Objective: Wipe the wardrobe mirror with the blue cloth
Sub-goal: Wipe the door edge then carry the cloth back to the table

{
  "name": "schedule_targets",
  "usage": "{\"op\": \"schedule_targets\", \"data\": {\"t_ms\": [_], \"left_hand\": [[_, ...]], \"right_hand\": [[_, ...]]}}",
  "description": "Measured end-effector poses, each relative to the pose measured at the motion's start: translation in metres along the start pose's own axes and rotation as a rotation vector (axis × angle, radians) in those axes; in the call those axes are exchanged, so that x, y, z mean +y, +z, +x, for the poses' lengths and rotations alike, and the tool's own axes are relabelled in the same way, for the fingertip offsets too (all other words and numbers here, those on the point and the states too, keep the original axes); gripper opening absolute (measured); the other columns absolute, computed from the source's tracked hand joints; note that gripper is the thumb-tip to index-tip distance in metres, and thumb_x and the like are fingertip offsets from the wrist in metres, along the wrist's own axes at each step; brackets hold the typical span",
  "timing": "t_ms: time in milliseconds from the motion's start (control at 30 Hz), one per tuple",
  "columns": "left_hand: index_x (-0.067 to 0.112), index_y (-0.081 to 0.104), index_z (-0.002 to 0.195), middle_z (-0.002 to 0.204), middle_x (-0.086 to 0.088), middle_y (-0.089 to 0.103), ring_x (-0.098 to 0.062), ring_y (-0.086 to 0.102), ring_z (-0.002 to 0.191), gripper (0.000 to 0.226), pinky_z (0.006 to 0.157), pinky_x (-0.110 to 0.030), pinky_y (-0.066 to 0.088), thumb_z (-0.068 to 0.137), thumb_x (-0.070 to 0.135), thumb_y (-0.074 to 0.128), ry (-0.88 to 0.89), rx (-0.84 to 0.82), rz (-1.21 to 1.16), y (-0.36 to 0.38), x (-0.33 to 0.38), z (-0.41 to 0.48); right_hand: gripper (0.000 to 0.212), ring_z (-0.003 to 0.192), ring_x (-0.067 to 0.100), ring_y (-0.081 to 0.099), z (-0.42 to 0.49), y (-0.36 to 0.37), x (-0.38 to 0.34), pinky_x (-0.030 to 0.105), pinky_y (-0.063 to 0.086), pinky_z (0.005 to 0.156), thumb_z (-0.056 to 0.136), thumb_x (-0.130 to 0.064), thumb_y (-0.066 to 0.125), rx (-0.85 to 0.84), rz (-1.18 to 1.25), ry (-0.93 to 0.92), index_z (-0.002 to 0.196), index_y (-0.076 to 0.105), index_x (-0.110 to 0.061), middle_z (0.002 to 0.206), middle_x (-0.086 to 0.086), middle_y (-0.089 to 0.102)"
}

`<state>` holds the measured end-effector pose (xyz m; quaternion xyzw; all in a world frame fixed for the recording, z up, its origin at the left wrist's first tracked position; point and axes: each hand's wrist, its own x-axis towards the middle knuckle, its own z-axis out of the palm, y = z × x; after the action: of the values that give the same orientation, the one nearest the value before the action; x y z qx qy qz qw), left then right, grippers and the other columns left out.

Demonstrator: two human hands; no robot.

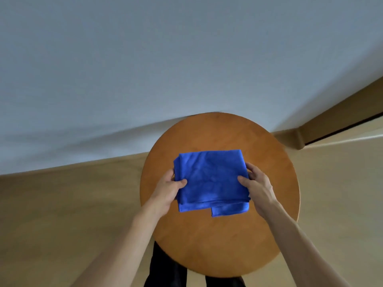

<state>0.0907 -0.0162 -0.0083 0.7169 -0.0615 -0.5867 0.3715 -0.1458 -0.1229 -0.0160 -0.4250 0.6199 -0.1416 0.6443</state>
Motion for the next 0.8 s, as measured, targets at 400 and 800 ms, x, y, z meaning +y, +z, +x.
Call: {"op": "schedule_targets", "data": {"t_ms": [400,800], "left_hand": [[0.031,0.063,0.119,0.114,0.008,0.074,-0.013,0.073,0.102,0.029,0.087,-0.034,0.058,0.1,0.009,0.059,0.007,0.163,-0.078,0.045,-0.044,0.064],[0.014,0.061,0.098,0.09,0.003,0.067,-0.02,0.065,0.083,0.013,0.066,-0.03,0.05,0.1,0.026,0.064,0.228,0.4,0.276,0.034,-0.048,0.13]], "right_hand": [[0.04,0.1,0.018,0.07,0.08,0.005,0.046,0.043,0.06,0.087,0.091,-0.017,0.069,-0.017,-0.127,0.058,0.13,0.059,-0.02,0.111,-0.004,0.071],[0.034,0.091,0.007,0.066,0.14,0.019,0.044,0.022,0.047,0.061,0.093,-0.023,0.07,0.145,-0.333,-0.083,0.123,0.055,-0.03,0.102,-0.017,0.065]]}}
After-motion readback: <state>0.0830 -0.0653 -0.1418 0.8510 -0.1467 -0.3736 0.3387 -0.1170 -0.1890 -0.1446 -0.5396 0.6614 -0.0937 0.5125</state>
